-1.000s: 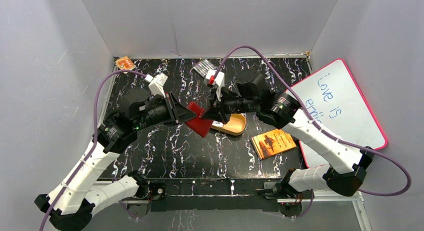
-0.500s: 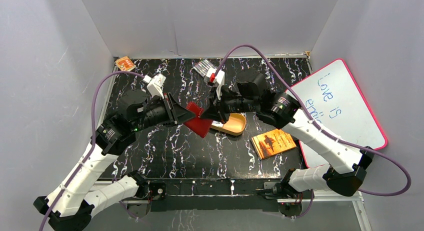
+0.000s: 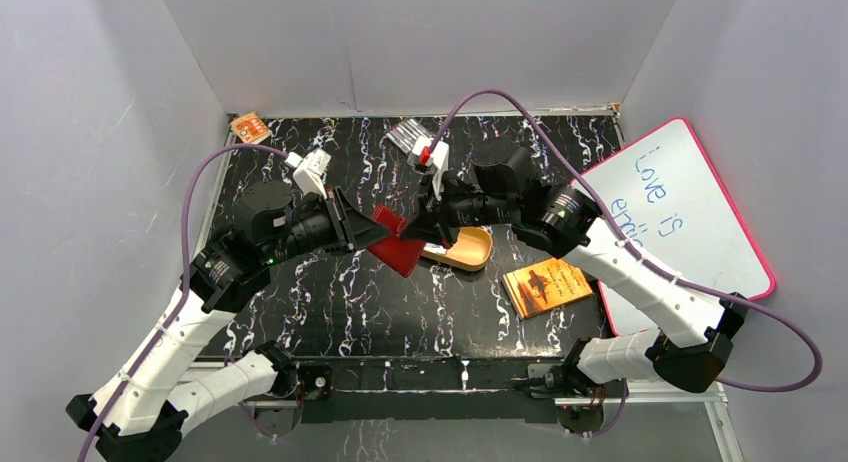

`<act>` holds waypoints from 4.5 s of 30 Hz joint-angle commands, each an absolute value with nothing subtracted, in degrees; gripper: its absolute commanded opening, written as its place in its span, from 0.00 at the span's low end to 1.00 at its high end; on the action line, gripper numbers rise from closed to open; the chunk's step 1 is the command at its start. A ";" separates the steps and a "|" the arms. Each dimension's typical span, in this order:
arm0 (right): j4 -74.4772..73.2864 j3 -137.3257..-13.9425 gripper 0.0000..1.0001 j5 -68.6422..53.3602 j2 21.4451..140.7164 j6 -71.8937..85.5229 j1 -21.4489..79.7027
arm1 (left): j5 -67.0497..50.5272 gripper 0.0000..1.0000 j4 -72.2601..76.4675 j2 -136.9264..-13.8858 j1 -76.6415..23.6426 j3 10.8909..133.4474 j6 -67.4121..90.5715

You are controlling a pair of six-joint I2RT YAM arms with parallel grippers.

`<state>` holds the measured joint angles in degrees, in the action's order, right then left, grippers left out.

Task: Put the credit cards into the card holder
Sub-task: Close the card holder at the center of the board.

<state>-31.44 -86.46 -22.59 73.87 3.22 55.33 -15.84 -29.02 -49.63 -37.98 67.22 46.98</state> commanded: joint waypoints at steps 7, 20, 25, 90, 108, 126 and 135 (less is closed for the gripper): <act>-29.17 -86.02 0.00 -24.68 74.22 3.97 56.11 | -16.80 0.00 -25.39 -48.24 -37.80 68.34 47.94; -28.86 -85.61 0.00 -22.72 75.74 4.25 57.72 | -19.31 0.00 -22.62 -49.22 -37.87 68.31 49.09; -27.05 -84.74 0.00 -20.20 75.39 5.18 57.92 | -20.61 0.00 -21.88 -49.39 -37.88 68.26 49.12; -28.26 -85.90 0.75 -14.64 60.51 8.00 59.50 | -28.00 0.00 -21.34 -35.98 -37.88 62.54 37.61; -10.74 -76.15 0.73 -36.51 62.27 19.36 59.50 | -35.67 0.00 -15.94 -32.80 -37.81 63.81 31.47; -6.69 -73.35 0.47 -37.68 64.81 23.46 59.50 | -35.69 0.00 -12.80 -32.88 -37.88 63.33 32.59; -2.82 -72.22 0.44 -38.99 65.23 26.75 59.50 | -36.14 0.00 -12.23 -32.99 -37.83 62.87 33.00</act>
<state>-8.40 -72.99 -37.78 65.65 24.60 59.42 -34.30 -15.51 -32.95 -37.63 62.17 32.32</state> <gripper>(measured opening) 0.436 0.143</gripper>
